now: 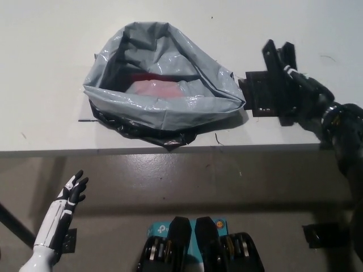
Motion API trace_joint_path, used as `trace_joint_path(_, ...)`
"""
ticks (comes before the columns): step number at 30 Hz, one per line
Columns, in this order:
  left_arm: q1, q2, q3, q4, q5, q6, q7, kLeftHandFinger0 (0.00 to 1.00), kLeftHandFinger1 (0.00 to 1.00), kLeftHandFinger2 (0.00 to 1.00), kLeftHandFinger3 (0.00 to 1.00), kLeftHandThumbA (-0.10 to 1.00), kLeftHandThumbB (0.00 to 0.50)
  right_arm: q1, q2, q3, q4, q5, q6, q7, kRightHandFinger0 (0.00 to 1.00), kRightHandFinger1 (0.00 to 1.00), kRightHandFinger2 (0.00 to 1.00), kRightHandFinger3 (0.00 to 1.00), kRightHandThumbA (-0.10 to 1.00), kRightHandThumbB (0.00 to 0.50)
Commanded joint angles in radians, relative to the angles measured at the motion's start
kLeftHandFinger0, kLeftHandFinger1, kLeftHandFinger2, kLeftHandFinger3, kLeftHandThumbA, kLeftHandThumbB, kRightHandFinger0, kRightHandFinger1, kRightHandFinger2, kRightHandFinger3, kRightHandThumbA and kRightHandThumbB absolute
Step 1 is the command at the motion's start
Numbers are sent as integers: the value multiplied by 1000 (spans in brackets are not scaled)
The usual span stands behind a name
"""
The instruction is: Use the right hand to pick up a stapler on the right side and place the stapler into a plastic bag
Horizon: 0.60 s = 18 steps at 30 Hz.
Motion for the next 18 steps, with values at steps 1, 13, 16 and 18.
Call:
trace_joint_path(1, -12, 15, 7, -23, -11, -13, -11, 1000, 1000, 1000, 1000, 1000, 0, -98, -2, 47, -107, 53, 56, 91, 0, 256, 582, 780, 279, 175)
trace_joint_path(13, -13, 12, 2, -28, -9, 6, -12, 1000, 1000, 1000, 1000, 1000, 0, -151, 32, 222, -282, 26, 137, 101, 0, 278, 597, 640, 285, 186)
trace_joint_path(16, -14, 14, 0, -26, -11, 1, -15, 1000, 1000, 1000, 1000, 1000, 13, -169, 40, 246, -289, 31, 147, 83, 0, 304, 624, 638, 251, 207)
trace_joint_path(18, -15, 13, 0, -23, -10, -5, -13, 1000, 1000, 1000, 1000, 1000, 2, -183, 45, 269, -277, 24, 139, 83, 14, 322, 634, 649, 250, 211)
